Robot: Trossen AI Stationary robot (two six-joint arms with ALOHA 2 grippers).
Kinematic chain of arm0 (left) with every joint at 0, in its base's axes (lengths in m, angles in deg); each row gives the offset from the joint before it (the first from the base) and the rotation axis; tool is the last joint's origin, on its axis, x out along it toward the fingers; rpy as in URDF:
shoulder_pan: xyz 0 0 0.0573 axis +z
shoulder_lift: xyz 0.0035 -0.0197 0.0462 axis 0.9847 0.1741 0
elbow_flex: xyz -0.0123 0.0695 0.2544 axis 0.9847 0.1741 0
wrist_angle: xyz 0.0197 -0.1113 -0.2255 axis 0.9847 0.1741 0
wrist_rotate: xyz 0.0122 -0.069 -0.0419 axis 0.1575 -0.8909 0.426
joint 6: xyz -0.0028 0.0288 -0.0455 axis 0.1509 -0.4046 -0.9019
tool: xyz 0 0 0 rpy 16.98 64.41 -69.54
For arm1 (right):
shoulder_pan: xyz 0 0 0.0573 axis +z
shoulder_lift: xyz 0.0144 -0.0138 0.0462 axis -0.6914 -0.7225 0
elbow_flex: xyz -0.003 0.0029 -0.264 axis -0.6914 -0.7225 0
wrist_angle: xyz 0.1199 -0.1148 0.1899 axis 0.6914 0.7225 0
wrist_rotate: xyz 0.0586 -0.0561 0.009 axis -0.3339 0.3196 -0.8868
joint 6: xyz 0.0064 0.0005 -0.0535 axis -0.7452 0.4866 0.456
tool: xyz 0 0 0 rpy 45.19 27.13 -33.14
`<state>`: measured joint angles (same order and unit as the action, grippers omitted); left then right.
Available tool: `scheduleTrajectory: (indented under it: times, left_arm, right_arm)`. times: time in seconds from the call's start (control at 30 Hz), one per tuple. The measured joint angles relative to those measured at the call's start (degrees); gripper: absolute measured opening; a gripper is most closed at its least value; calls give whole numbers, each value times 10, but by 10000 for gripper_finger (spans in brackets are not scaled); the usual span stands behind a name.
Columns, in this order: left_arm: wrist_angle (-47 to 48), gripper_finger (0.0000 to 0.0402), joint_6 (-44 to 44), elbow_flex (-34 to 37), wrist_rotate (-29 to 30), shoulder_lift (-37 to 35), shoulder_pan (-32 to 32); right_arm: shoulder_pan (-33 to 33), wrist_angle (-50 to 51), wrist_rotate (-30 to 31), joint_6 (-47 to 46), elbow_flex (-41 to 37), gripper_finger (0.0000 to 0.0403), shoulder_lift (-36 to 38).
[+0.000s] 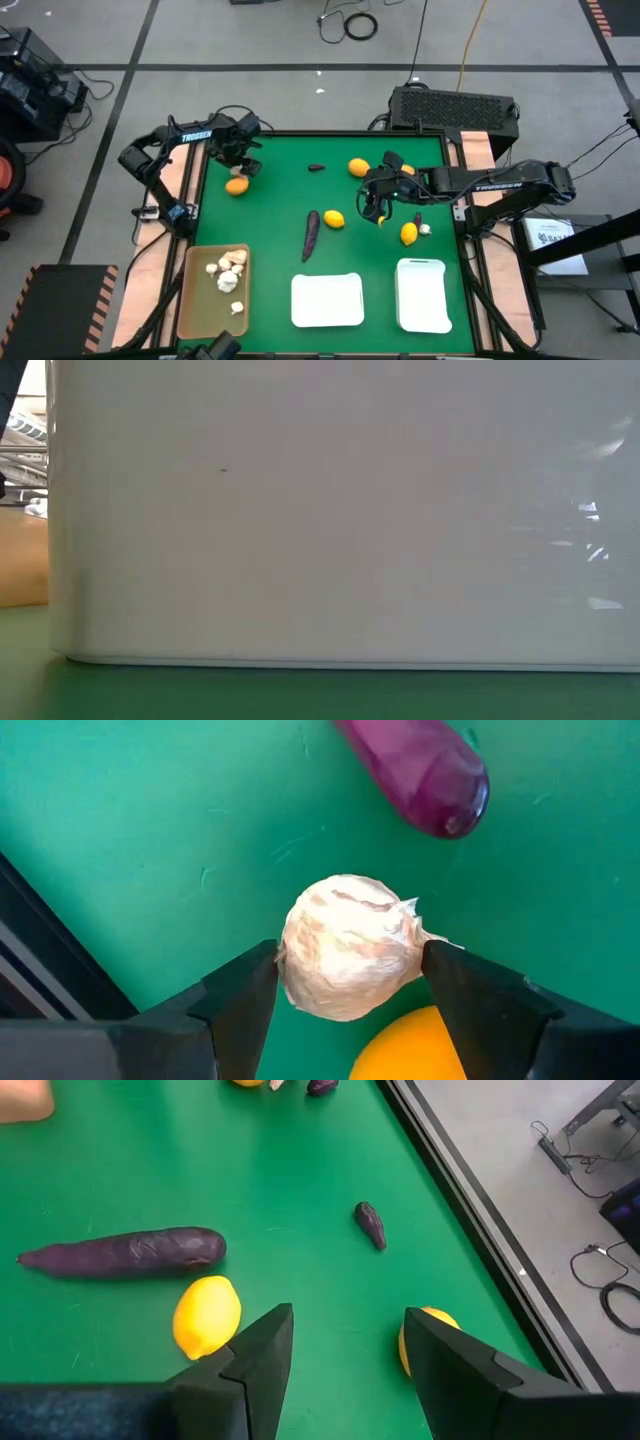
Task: Sort produce into baskets
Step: Put the garlic into the orange bin
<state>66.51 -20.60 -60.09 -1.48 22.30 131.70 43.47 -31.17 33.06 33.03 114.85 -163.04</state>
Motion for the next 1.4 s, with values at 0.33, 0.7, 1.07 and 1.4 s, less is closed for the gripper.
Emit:
scheduleTrajectory:
  times: [0.33, 0.7, 1.07, 1.4]
  left_arm:
    - [-5, 190, 0, 0, 1, 0, 0]
    - [15, 161, 70, -31, 4, -30, -20]
    - [31, 160, 17, -57, -168, -163, -100]
    - [55, 160, -126, -57, -190, -241, -377]
  right_arm:
    - [0, -4, 0, 0, 0, 183, 0]
    - [0, -4, 0, 7, 0, 183, 0]
    - [0, -14, 1, 7, 0, 183, 0]
    - [0, -14, 0, -17, 0, 183, 0]
